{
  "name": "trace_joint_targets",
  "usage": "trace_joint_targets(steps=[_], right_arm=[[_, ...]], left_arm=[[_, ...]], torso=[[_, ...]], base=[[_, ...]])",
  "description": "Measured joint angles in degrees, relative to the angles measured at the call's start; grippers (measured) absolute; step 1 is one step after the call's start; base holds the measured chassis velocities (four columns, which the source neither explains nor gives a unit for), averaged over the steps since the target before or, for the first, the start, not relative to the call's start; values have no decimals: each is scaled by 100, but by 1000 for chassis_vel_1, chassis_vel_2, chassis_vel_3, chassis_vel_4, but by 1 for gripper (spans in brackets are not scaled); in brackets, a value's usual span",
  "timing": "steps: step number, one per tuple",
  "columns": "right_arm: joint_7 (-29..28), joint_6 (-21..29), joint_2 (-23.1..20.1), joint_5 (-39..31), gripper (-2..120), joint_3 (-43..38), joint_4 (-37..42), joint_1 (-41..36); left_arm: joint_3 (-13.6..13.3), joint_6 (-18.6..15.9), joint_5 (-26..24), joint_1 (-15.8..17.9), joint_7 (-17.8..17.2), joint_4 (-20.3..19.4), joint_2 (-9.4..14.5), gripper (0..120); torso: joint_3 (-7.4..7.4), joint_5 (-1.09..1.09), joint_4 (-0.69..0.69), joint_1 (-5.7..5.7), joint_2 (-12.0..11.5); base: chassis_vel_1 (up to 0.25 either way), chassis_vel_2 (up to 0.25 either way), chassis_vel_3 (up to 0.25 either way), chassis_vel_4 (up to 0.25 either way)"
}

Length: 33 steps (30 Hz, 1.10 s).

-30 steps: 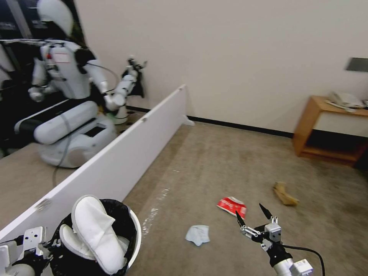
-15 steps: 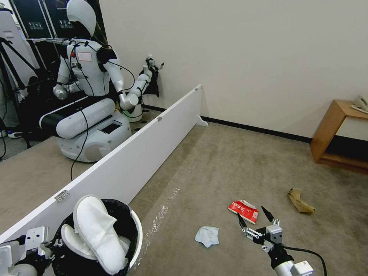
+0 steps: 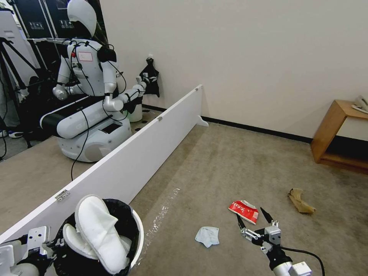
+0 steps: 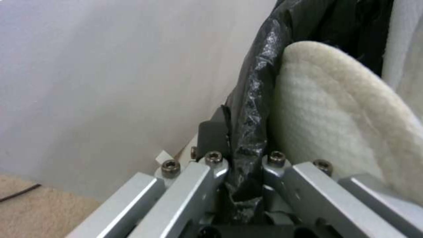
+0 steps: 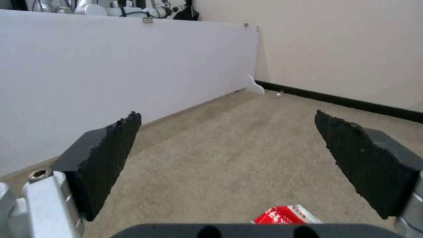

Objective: Pick up the trash bin, then pick up the garbage from the floor and place it into the trash bin.

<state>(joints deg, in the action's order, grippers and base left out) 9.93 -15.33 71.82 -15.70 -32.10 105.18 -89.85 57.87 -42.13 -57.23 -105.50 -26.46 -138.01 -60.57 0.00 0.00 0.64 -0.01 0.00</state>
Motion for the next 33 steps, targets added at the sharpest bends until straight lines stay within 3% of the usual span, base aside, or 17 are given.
trace_joint_targets(steps=[33], right_arm=[[27,3,-72,-141,100,36,-36,92]], left_arm=[[-18,0,20,25,3,-31,-2,2]], torso=[[0,0,0,0,0]], base=[[-4,3,5,-3]])
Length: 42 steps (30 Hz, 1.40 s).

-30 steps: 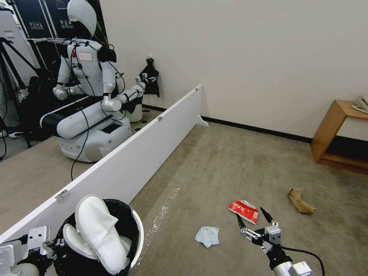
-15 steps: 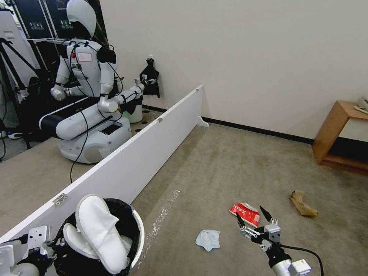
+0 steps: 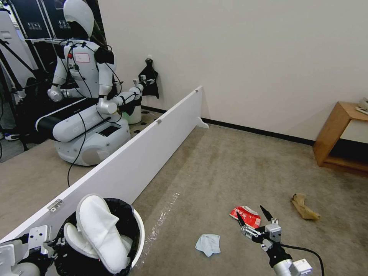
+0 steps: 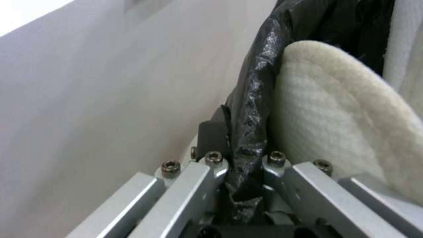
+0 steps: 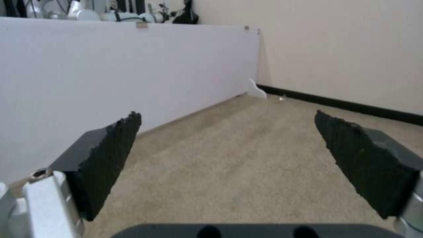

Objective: Pick up the trash bin, then pick up the garbage from the floor and place it into the trash bin.

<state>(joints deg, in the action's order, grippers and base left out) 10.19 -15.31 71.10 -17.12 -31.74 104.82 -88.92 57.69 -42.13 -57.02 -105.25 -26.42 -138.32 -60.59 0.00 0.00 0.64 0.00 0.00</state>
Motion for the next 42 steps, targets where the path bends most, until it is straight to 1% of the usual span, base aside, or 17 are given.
trace_joint_targets(steps=[28,30,33,35,36,37,38,40,41,42], right_arm=[[0,11,-28,-44,100,16,-1,12],[-214,132,-53,-105,100,126,4,10],[-258,230,-109,-127,100,186,-4,12],[-401,644,-370,-88,100,386,-215,111],[-401,644,-370,-88,100,386,-215,111],[-421,895,-509,-88,100,469,-348,174],[-421,895,-509,-88,100,469,-348,174],[-426,1214,-715,-81,100,674,-631,325],[-426,1214,-715,-81,100,674,-631,325],[-435,1352,-796,-103,100,776,-725,387]], left_arm=[[1,0,-28,6,-2,-24,18,2],[1,-1,-31,5,-3,-31,25,2],[4,-1,-35,3,-8,-38,34,2],[10,-1,-50,-20,-25,-77,41,2],[10,-1,-50,-20,-25,-77,41,2],[9,-1,-50,-35,-26,-96,36,2],[9,-1,-50,-35,-26,-96,36,2],[7,-1,-51,-54,-29,-127,33,2],[7,-1,-51,-54,-29,-127,33,2],[7,-1,-51,-63,-29,-137,33,2]], torso=[[0,0,0,-1,0],[0,0,0,0,0],[0,0,0,0,0],[0,1,0,0,0],[0,1,0,0,0],[0,0,0,0,0],[0,0,0,0,0],[0,1,0,0,0],[0,1,0,0,0],[0,1,0,0,0]], base=[[-11,12,12,-11],[0,0,0,0],[0,0,0,0],[0,0,0,0],[0,0,0,0],[0,0,0,0],[0,0,0,0],[0,0,0,0],[0,0,0,0],[0,0,0,0]])
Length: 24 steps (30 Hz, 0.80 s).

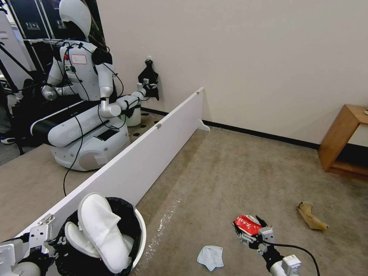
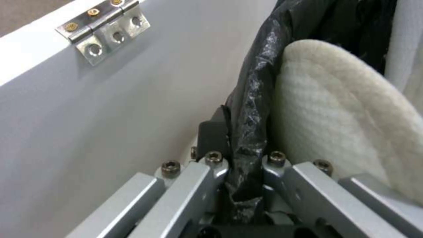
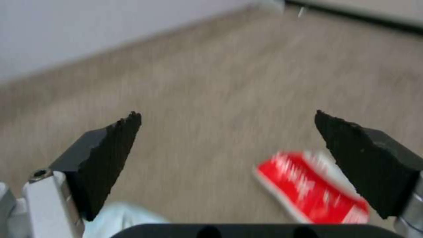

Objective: Pick up the trash bin, then pick up the garbage from the floor and place it into the trash bin.

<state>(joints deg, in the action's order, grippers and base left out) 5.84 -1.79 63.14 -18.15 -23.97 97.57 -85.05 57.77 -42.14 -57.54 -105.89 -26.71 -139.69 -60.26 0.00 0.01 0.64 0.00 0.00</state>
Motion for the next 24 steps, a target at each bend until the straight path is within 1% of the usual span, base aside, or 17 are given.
trace_joint_targets(steps=[2,3,4,5,6,8,9,10,14,19,24], right_arm=[[-29,295,-123,-114,100,244,-167,139],[-29,295,-123,-114,100,244,-167,139],[-45,489,-177,-250,100,453,-328,278],[-46,580,-190,-299,100,607,-475,399],[-46,580,-190,-299,100,607,-475,399],[-46,732,-166,-355,100,934,-835,695],[-46,732,-166,-355,100,934,-835,695],[-39,790,-119,-375,100,1100,-1059,870],[28,837,-47,-382,100,1324,-1331,1123],[119,948,94,-577,100,1798,-1726,1589],[187,980,232,-646,100,2012,-1933,1757]], left_arm=[[2,0,-6,-14,-1,-14,6,2],[2,0,-6,-14,-1,-14,6,2],[6,0,-10,-23,-1,-26,15,2],[8,-1,-10,-31,-6,-35,20,2],[8,-1,-10,-31,-6,-35,20,2],[-11,0,3,-58,-8,-50,22,2],[-11,0,3,-58,-8,-50,22,2],[-17,-1,8,-67,-8,-59,20,2],[-2,-1,6,-68,-12,-65,20,2],[12,-1,-3,-37,-24,-51,44,2],[-26,0,-5,-14,-29,-42,41,2]], torso=[[0,-1,0,0,0],[0,-1,0,0,0],[0,-1,0,0,0],[0,-1,1,0,0],[0,-1,1,0,0],[0,0,0,0,0],[0,0,0,0,0],[0,-2,0,0,0],[0,-1,0,0,0],[0,-2,0,0,0],[0,-2,1,0,0]], base=[[0,0,0,0],[0,0,0,0],[0,0,0,0],[0,0,0,0],[0,0,0,0],[0,0,0,0],[0,0,0,0],[0,0,0,0],[0,0,0,0],[0,0,0,0],[0,0,0,0]])
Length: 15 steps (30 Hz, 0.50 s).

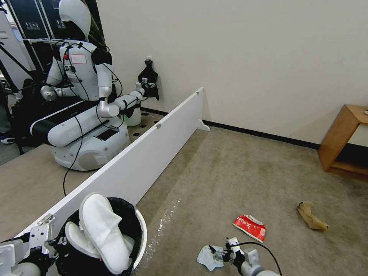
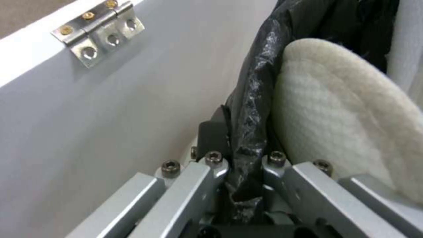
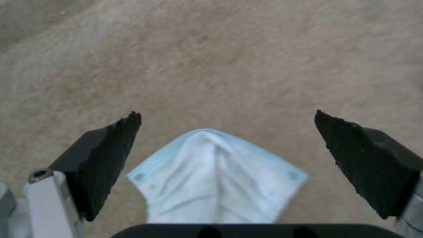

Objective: Pick up the trash bin, then pick up the garbage from the floor and place it into the trash bin.

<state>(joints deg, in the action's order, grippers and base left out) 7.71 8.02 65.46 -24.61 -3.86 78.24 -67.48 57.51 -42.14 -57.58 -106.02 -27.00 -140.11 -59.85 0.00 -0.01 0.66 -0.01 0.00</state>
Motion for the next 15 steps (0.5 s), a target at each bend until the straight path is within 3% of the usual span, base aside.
trace_joint_targets(steps=[15], right_arm=[[68,91,500,25,100,248,-781,344]], left_arm=[[12,0,-3,-4,-10,-5,8,2]], torso=[[0,0,-1,0,0]], base=[[0,0,0,0]])
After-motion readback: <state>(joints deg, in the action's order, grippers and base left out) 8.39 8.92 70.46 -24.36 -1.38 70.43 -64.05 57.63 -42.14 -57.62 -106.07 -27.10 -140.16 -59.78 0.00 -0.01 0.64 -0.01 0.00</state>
